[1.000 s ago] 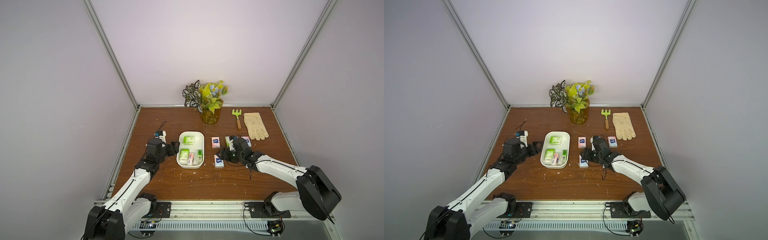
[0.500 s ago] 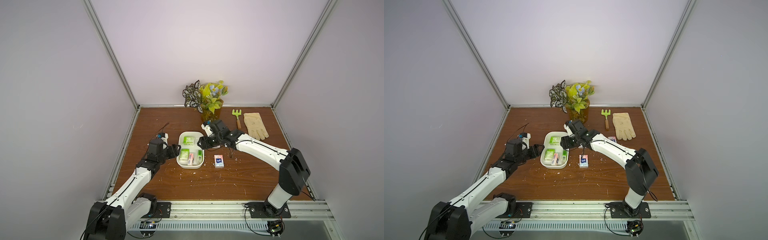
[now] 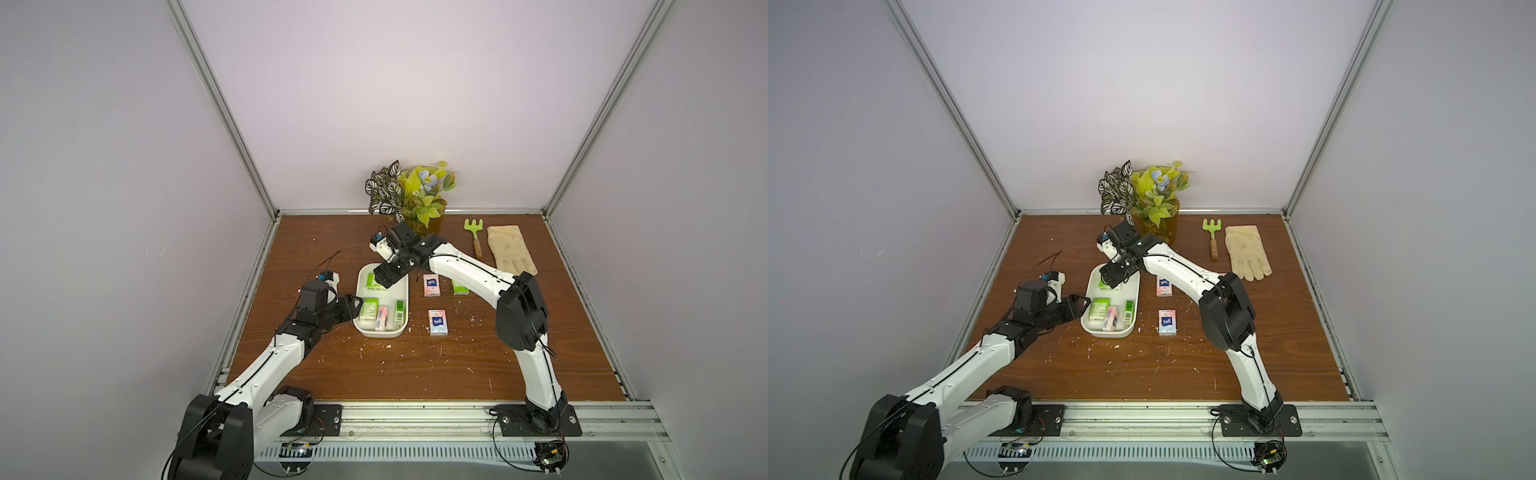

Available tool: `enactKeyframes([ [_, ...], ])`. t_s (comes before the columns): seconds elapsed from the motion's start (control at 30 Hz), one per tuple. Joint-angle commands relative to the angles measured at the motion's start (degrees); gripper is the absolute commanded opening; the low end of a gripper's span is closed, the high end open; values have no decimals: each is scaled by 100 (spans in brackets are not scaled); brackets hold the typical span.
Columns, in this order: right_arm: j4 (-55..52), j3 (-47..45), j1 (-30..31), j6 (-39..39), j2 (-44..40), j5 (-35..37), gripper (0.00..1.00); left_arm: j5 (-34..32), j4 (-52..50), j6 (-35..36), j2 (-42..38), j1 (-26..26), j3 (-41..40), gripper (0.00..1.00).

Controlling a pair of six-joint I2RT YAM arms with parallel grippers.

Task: Take the pocket tissues out of the storage box
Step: Pick up the pocket tissues from the storage box.

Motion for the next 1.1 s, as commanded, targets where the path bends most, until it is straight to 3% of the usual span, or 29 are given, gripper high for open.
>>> enactKeyframes([
  [0.0, -576, 693, 58, -739, 373, 170, 81, 144, -100, 69, 123, 81, -21, 50],
  [0.3, -1292, 2269, 110, -1352, 1419, 110, 80, 210, -166, 203, 390, 80, -33, 40],
  [1.07, -1228, 2707, 119, -1700, 2201, 244, 80, 12, -192, 279, 563, 80, -54, 20],
])
